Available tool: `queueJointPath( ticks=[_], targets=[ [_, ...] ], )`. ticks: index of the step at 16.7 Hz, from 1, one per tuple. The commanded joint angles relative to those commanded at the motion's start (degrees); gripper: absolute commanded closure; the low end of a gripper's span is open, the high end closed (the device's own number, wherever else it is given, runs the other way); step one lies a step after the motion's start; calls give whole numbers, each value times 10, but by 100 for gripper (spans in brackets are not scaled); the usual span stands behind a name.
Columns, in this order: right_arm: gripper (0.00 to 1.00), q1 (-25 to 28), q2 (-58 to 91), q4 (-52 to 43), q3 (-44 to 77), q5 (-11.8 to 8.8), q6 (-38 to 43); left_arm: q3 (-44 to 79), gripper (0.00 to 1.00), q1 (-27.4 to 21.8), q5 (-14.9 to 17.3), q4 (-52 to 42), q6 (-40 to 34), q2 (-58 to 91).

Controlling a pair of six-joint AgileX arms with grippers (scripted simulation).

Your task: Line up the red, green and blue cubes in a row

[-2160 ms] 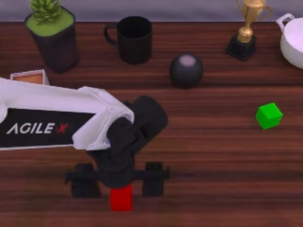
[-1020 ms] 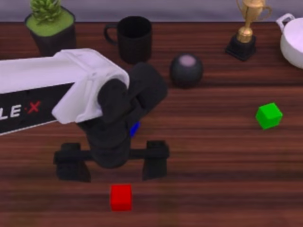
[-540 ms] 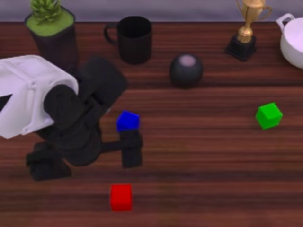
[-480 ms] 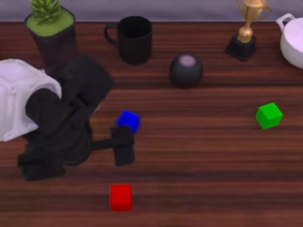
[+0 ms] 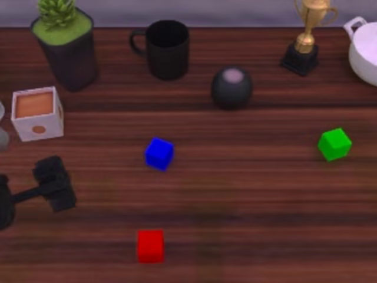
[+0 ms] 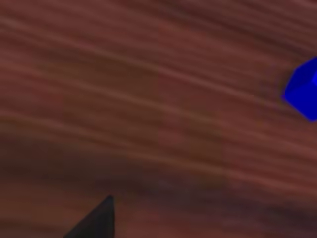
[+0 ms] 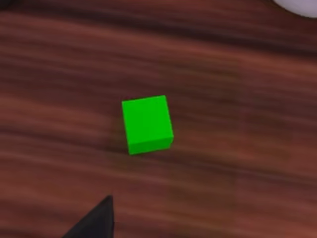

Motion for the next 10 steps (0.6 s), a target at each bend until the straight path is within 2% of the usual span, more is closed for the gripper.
queueJointPath(
  ticks=[5,10],
  targets=[
    [0,23,282,-155,219,0,-22,-155,0,100,6,133,128,-221],
    [0,40,492,-263,393,0,-38,-243,0,166,16,239,249,-365]
  ],
)
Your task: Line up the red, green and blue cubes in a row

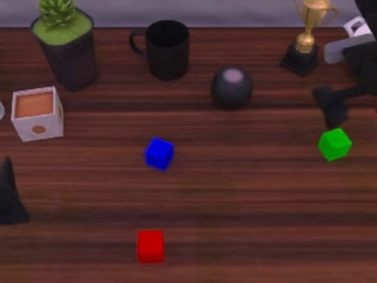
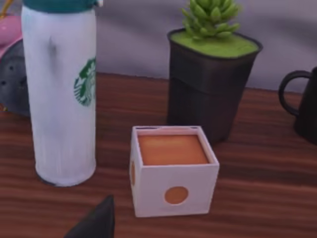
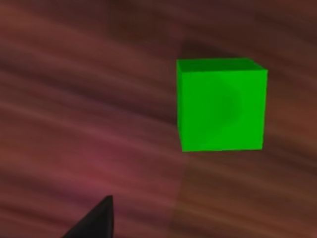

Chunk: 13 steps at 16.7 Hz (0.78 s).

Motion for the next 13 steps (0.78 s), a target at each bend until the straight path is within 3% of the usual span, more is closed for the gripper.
queueJointPath(
  ticks=[5,13],
  targets=[
    [0,7,86,-45,80,0,-7,-28,0,24,6,50,64,-63],
    [0,6,95,-21,63,1,-8,-28,0,25,6,51,64,-64]
  ],
)
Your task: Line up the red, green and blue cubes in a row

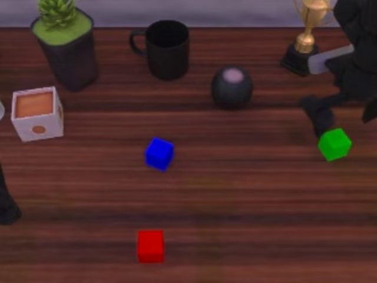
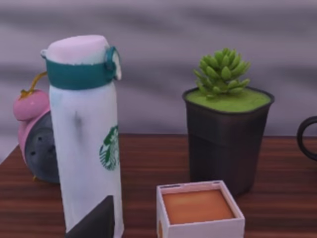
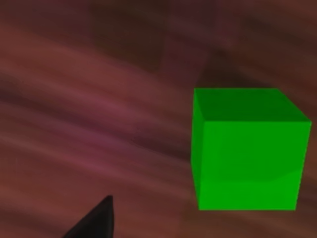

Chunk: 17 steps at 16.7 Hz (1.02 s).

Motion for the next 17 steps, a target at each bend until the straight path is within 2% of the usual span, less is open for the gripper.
queueJointPath(
  ticks=[6,11,17],
  targets=[
    [0,2,45,121,-72,0,2,0,0,0,0,0,0,0],
    [0,2,49,129,-78,0,2,0,0,0,0,0,0,0],
    [45,2,49,129,-78,0,2,0,0,0,0,0,0,0]
  ],
)
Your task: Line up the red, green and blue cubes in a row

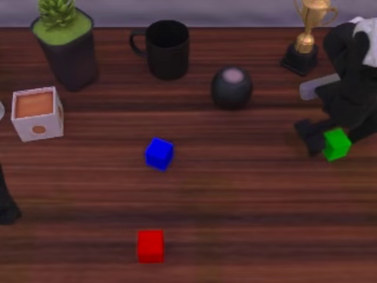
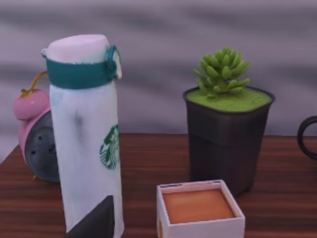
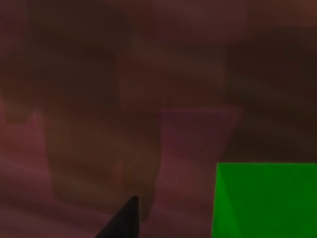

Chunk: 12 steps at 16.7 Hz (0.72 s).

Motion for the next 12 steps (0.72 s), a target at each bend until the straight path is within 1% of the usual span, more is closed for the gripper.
queueJointPath(
  ticks=[7,8,12],
  targets=[
    [98,0,0,0,0,0,0,0,0,0,0,0,0,0],
    [100,0,0,0,0,0,0,0,0,0,0,0,0,0],
    [100,0,0,0,0,0,0,0,0,0,0,0,0,0]
  ],
)
